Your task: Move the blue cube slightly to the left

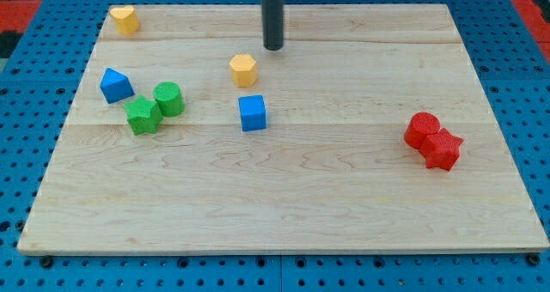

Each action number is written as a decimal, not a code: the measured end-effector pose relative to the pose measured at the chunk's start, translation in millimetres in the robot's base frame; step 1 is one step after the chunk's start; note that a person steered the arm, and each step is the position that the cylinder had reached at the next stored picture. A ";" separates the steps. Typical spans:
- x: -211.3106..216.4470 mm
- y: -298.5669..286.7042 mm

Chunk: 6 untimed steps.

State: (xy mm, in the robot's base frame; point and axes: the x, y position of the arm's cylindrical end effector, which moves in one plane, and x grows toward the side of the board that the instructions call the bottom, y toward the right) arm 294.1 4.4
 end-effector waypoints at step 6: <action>148.5 33.9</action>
